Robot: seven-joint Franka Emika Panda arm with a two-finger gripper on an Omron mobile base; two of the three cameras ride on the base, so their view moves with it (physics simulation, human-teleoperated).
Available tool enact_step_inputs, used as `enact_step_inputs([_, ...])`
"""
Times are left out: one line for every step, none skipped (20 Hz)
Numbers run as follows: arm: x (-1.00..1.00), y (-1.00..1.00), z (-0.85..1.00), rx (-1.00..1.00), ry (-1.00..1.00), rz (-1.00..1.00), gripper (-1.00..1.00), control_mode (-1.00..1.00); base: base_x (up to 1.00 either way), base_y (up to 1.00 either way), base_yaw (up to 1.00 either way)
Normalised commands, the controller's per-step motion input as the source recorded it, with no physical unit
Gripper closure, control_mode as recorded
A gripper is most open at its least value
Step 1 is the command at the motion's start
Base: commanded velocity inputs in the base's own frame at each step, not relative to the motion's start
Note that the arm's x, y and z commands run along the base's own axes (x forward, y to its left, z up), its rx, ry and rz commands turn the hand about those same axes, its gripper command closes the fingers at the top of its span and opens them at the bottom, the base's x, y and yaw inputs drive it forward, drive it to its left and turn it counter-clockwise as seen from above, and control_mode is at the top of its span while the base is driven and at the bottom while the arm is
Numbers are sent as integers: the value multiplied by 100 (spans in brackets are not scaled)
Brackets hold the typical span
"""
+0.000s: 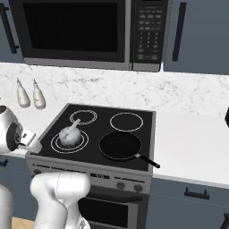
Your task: Pick the kettle from the counter and place it on a stove burner. Then turn the burner on.
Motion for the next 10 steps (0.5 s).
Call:
enact_step_inputs([-37, 35, -4, 0, -23, 0, -100, -100, 0, 0, 0])
enact_step_inputs([-32, 32, -5, 0, -24, 0, -100, -100, 0, 0, 0])
enact_step_inputs([-30, 29, -7, 0, -25, 0, -100, -100, 0, 0, 0])
enact_step_inputs([-29, 28, -9, 0, -25, 0, -100, -100, 0, 0, 0])
enact_step_inputs([-30, 24, -7, 0, -27, 0, -100, -100, 0, 0, 0])
enact_step_inputs([-26, 18, -8, 0, -27, 0, -100, -100, 0, 0, 0])
enact_step_inputs([-24, 18, -6, 0, -28, 0, -100, -100, 0, 0, 0])
enact_step_inputs([-24, 24, -1, 0, -28, 0, -100, -100, 0, 0, 0])
enact_step_inputs([-23, 26, -1, 0, -29, 0, -100, -100, 0, 0, 0])
enact_step_inputs([-16, 33, 0, 0, -29, 0, -100, -100, 0, 0, 0])
